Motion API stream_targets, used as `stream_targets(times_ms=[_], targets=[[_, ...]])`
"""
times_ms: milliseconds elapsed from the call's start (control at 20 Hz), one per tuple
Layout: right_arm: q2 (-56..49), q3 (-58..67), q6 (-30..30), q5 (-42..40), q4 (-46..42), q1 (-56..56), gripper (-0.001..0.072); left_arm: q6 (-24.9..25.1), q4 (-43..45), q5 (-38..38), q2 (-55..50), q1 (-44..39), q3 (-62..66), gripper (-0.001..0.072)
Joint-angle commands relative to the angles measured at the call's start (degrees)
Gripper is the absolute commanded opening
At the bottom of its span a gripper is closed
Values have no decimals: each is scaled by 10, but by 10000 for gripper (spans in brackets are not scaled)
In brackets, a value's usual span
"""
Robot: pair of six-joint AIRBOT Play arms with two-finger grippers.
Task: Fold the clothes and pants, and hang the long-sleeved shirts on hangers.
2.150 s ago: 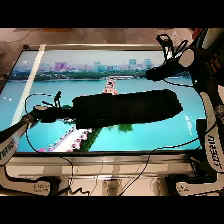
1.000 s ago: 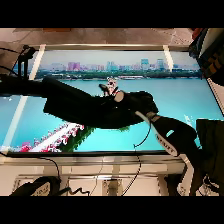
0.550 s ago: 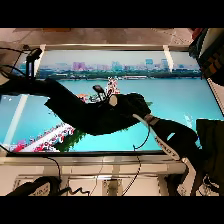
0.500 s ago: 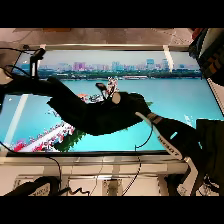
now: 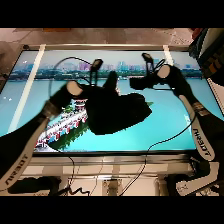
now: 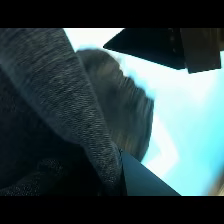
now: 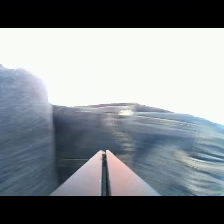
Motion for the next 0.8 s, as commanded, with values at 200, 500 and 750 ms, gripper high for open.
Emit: stream_targets(times_ms=[200,500,750], targets=[[22,0,0,25,-17,-115,33,0,-18,393,-78,-161,0,705],[22,0,-2,25,-18,-131,33,25,-14,392,-60,-142,0,606],[22,-1,-2,31,-18,-131,33,40,-16,300,-61,-43,0,15]])
